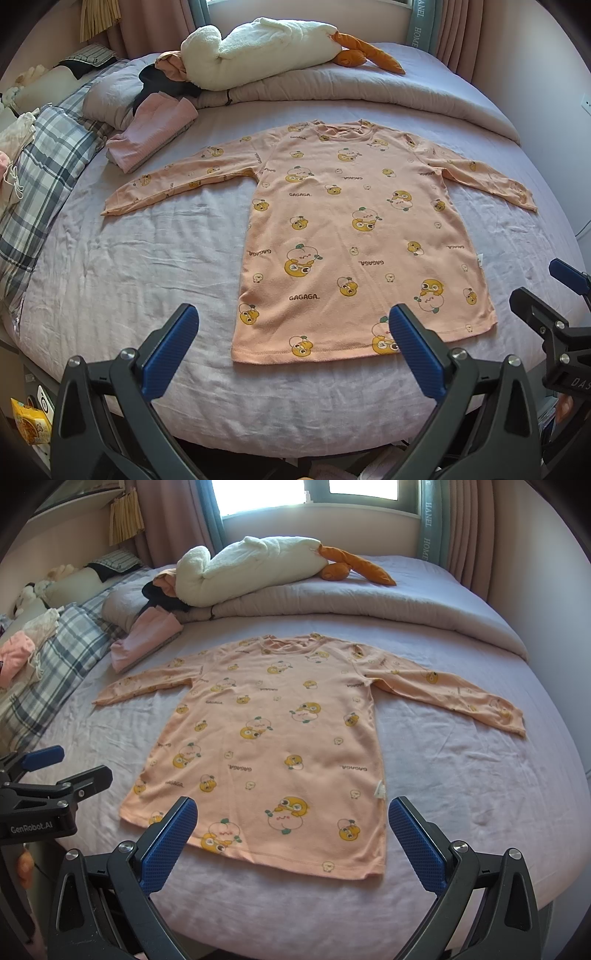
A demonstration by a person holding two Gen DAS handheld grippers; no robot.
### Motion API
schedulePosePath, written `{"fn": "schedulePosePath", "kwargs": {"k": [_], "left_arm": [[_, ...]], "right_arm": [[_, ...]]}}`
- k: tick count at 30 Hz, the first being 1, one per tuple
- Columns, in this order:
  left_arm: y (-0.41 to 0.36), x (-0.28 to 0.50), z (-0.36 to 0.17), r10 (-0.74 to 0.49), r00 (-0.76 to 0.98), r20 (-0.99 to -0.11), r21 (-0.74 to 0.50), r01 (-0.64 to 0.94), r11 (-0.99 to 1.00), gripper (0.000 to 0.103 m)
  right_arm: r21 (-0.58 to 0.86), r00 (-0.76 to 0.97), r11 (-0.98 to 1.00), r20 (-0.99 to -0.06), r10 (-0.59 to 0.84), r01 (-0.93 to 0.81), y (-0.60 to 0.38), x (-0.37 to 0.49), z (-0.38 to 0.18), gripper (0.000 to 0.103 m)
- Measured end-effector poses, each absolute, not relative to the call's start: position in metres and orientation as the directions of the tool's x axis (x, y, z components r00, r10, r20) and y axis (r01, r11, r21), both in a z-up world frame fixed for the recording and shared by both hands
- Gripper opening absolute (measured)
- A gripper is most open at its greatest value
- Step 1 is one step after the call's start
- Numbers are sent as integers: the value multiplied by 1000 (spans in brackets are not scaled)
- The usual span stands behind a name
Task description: Fold small clothes
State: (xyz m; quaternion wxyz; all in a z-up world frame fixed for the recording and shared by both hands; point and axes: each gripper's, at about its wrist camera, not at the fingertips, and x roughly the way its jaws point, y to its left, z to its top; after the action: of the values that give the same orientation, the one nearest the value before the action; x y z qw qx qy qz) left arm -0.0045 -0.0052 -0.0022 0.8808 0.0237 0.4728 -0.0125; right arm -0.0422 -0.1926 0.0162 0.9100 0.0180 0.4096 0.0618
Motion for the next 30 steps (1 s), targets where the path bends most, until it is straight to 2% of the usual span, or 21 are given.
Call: {"fn": "schedulePosePath", "kwargs": {"k": [7,10,12,16,18,25,30], "left_arm": [[-5,-5,-3,-3,551,-834,26,44,999,103],[1,-2,-8,-55,536,-842,-41,38,998,103],[9,4,-16,-114,517,-848,-128,9,992,103],[26,21,-45,-218,446,-868,-285,-89,955,103],[30,29,-60,-256,417,-872,-336,-131,933,103],[27,52,-97,-366,325,-872,-435,-172,884,103],[17,72,-102,-404,343,-848,-475,-155,866,103]], "right_arm": [[84,657,992,-743,127,-97,-193,-42,16,102],[95,659,991,-740,135,-97,-194,-42,16,102],[147,664,983,-726,181,-106,-199,-43,14,102],[417,647,898,-648,402,-141,-229,-38,-8,102],[502,643,859,-626,441,-101,-247,-33,-23,102],[584,699,795,-637,323,165,-334,-17,-67,102],[662,759,695,-595,263,279,-408,4,-85,102]]}}
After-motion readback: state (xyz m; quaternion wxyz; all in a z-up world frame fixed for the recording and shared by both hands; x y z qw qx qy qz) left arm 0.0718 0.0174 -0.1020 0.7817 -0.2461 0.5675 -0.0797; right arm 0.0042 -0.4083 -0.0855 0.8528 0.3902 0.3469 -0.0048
